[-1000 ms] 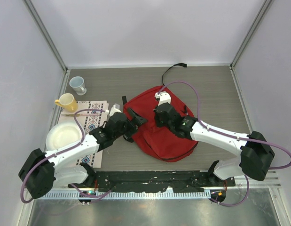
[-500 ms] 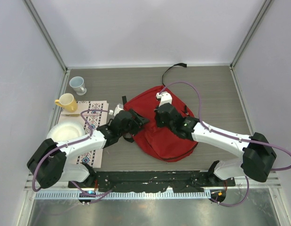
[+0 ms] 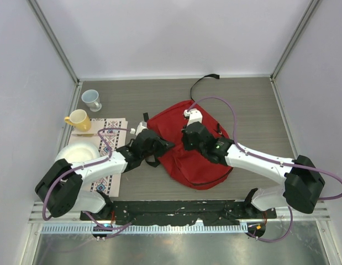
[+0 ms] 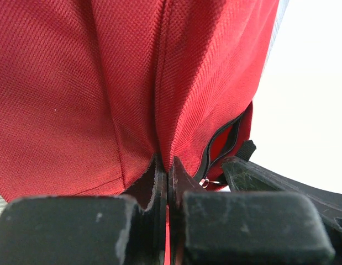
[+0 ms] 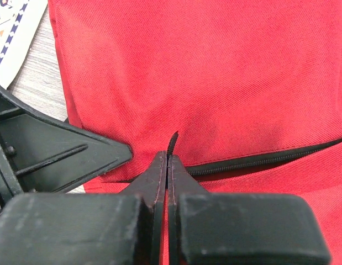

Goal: Pack the student bag
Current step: Zip the student bag at the center of the board.

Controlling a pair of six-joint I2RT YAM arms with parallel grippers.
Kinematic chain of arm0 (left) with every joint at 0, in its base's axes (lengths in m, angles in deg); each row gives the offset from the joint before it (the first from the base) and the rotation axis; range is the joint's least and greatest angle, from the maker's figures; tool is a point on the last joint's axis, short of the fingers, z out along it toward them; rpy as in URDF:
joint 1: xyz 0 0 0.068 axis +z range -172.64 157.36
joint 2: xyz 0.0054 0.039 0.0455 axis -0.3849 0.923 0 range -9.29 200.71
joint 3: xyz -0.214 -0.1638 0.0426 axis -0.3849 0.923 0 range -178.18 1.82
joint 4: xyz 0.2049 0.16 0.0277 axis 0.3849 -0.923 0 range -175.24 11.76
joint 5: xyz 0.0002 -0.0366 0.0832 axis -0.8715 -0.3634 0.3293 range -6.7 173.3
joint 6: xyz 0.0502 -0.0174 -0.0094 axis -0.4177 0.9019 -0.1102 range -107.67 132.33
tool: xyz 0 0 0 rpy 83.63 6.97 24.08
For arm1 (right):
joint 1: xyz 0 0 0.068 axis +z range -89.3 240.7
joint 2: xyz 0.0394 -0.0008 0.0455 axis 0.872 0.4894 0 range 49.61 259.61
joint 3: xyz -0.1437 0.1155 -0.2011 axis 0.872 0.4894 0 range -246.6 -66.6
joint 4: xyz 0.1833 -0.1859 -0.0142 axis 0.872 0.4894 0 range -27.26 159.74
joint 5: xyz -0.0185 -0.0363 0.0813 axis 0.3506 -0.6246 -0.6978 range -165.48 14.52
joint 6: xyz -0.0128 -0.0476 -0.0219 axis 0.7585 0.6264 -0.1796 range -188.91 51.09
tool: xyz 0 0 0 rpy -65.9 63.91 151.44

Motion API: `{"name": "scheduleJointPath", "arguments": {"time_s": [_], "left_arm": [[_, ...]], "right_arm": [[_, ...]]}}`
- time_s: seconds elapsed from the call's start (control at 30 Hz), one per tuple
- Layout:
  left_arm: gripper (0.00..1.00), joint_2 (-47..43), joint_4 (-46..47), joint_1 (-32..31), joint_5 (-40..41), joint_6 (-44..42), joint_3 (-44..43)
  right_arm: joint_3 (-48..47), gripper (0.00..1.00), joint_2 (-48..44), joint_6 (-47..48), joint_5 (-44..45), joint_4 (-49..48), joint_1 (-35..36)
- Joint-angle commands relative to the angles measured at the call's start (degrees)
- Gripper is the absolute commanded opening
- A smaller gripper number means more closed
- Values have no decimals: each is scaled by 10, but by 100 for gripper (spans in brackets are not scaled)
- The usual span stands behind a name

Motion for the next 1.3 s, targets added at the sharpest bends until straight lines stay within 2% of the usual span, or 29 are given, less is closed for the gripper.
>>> {"name": "scheduleJointPath", "arguments": {"time_s": [0.0, 0.3, 0.5, 1.03, 1.27], "left_arm": [[0, -27, -14, 4, 12, -45, -17], [0, -98, -16, 88, -78, -117, 45], [0, -106, -34, 143, -137, -168, 43], [0, -55, -64, 268, -311, -303, -21], [0, -16, -83, 301, -382, -354, -52]], "right_arm": [[-4, 1, -18, -7, 52, -15, -2], [-17, 1, -6, -23, 73, -5, -35], [-12, 1, -14, -23, 73, -6, -56], [40, 1, -56, -41, 74, -3, -116], [73, 1, -81, -53, 73, -3, -140]]}}
